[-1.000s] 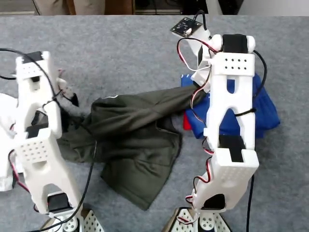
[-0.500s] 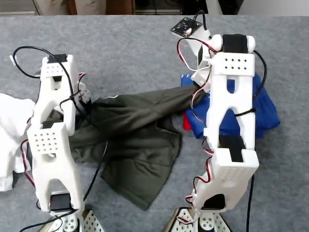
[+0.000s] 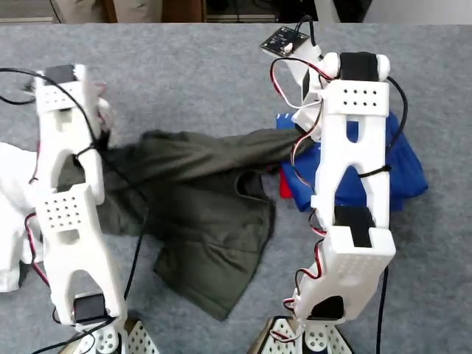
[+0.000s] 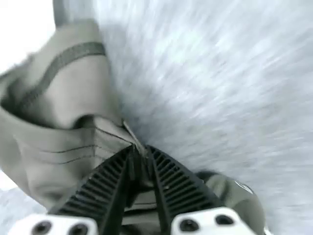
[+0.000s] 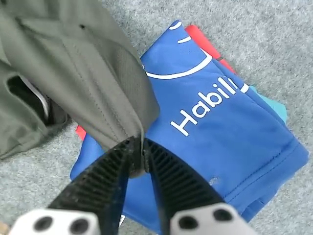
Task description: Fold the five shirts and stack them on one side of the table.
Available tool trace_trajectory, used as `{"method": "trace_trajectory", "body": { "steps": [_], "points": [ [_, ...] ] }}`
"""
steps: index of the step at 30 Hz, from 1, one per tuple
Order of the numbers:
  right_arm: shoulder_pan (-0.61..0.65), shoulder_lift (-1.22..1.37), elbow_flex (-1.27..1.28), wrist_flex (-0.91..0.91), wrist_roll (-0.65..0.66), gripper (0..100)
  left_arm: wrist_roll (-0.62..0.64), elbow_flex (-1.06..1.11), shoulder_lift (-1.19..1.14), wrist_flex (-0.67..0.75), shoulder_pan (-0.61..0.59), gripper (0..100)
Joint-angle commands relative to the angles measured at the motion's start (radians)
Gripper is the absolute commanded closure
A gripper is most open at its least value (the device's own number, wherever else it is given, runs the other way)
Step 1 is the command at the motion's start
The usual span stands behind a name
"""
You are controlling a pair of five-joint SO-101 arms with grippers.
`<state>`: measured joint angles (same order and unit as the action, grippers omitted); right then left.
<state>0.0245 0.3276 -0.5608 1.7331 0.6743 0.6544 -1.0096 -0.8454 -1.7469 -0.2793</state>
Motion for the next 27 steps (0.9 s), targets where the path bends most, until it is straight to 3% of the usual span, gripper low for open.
{"method": "trace_trajectory", "body": {
  "steps": [1, 5, 11, 20, 27],
  "points": [
    [0.004, -0.008, -0.004, -0.009, 0.009, 99.4, 0.009, -0.207, 0.077, -0.012, -0.031, 98],
    [0.004, -0.008, -0.004, -0.009, 0.009, 99.4, 0.017, -0.351, 0.128, -0.012, -0.044, 98],
    [-0.008, -0.008, -0.004, -0.009, 0.009, 99.4, 0.212, -0.477, 0.131, 0.017, -0.163, 98],
    [-0.035, -0.008, -0.005, -0.031, 0.018, 99.4, 0.209, -0.486, 0.143, 0.034, -0.265, 98],
    [-0.035, -0.008, -0.005, -0.025, 0.018, 99.4, 0.114, -0.370, 0.116, -0.014, -0.201, 98]
  ]
}}
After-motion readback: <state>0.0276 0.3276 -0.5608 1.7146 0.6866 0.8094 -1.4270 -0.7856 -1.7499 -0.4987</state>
